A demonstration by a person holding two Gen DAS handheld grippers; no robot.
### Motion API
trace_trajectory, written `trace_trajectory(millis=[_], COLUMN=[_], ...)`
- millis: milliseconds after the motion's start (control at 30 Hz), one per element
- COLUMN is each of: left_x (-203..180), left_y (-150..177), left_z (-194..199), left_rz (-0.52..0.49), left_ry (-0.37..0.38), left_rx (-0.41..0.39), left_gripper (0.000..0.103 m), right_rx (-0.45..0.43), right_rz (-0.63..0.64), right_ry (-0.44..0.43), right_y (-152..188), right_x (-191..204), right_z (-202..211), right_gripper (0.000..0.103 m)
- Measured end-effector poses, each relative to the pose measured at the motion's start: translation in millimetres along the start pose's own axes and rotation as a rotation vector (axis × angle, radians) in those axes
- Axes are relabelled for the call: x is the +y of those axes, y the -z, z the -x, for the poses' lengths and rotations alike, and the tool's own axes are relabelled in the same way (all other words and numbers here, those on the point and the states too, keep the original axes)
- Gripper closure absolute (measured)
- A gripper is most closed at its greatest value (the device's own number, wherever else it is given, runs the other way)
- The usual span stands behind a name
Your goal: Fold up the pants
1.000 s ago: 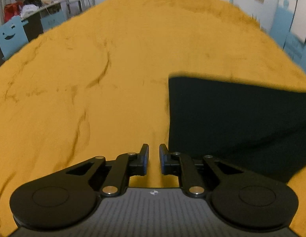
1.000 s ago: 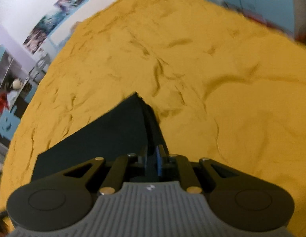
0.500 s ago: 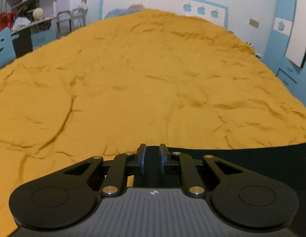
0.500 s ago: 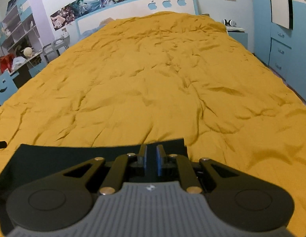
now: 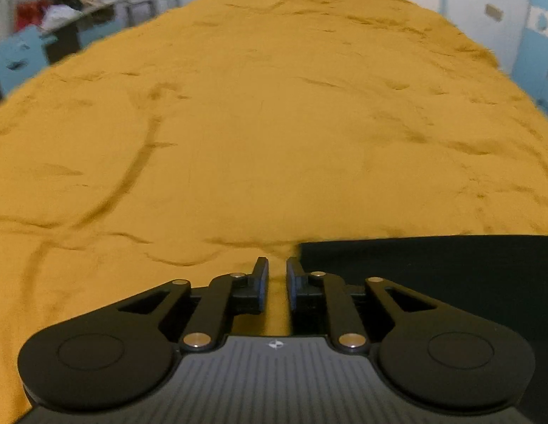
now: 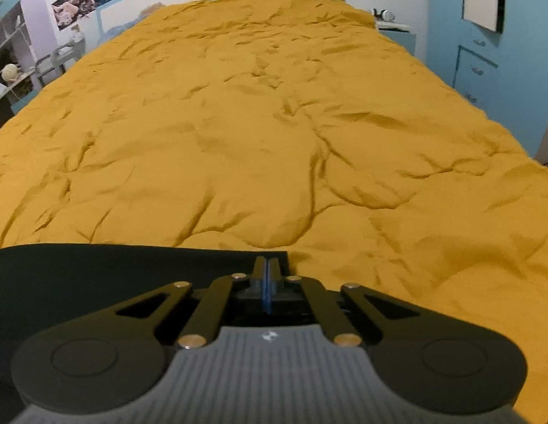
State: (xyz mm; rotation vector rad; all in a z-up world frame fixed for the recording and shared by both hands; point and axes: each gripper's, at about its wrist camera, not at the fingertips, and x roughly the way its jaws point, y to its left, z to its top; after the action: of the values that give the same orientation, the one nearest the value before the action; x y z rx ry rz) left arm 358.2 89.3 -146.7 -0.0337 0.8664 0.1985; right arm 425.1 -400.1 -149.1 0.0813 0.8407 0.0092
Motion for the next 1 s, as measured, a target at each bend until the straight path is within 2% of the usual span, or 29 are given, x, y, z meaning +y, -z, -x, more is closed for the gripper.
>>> trace_trajectory(millis=[67,167,267,333,400,467,533,600,700,867,967,1000], left_x=[9.6,27.7,47.0,57.0,63.1,66.3,63.9,62.8,63.2,68.0,71.8,73.4], left_y=[1.8,2.2,0.0,-1.1,0.9,6.3,14.7,23.3,34.7,42.6,44.9,45.7], left_z=[10.5,36.6,57.8,65.7,65.9,62.5,57.8,51.1,44.7,37.1,33.9,32.8], left_rz=[0.009,0.052,0.117,0.174,0.219,0.266,0.298,0.310,0.344,0.415,0.456,0.478], left_ry=[-0.004,0.033,0.121,0.210,0.302,0.364,0.375,0.364,0.390,0.437,0.467,0.481], left_rx=[-0.002,-0.013,0.010,0.050,0.103,0.145,0.168,0.196,0.217,0.213,0.206,0.206], left_gripper=[0.086,0.085,0.068,0.050,0.047,0.045,0.045,0.045,0.045,0.047,0.063,0.072], right_rx=[-0.001,-0.043,-0.069,-0.067,-0.072,-0.070,-0.070,-0.071,-0.088,-0.088,-0.060,-0.049], right_rz=[-0.014,-0.069,-0.050,-0.061,-0.051,-0.016,0.025,0.059,0.097,0.162,0.193,0.207], right_ry=[0.064,-0.007,-0.059,-0.130,-0.198,-0.233,-0.257,-0.259,-0.251,-0.232,-0.224,-0.220], right_y=[0.8,4.9,12.5,18.3,24.7,31.2,39.8,47.1,58.4,74.0,84.8,89.4], right_x=[-5.3,-15.3,-7.5,1.0,15.5,35.3,58.0,80.3,109.7,146.3,159.1,162.8], right_z=[9.7,36.7,64.0,78.6,91.4,100.6,107.4,113.1,117.5,107.8,98.0,94.4], right_gripper=[0.099,0.097,0.097,0.095,0.082,0.082,0.083,0.083,0.083,0.094,0.097,0.098])
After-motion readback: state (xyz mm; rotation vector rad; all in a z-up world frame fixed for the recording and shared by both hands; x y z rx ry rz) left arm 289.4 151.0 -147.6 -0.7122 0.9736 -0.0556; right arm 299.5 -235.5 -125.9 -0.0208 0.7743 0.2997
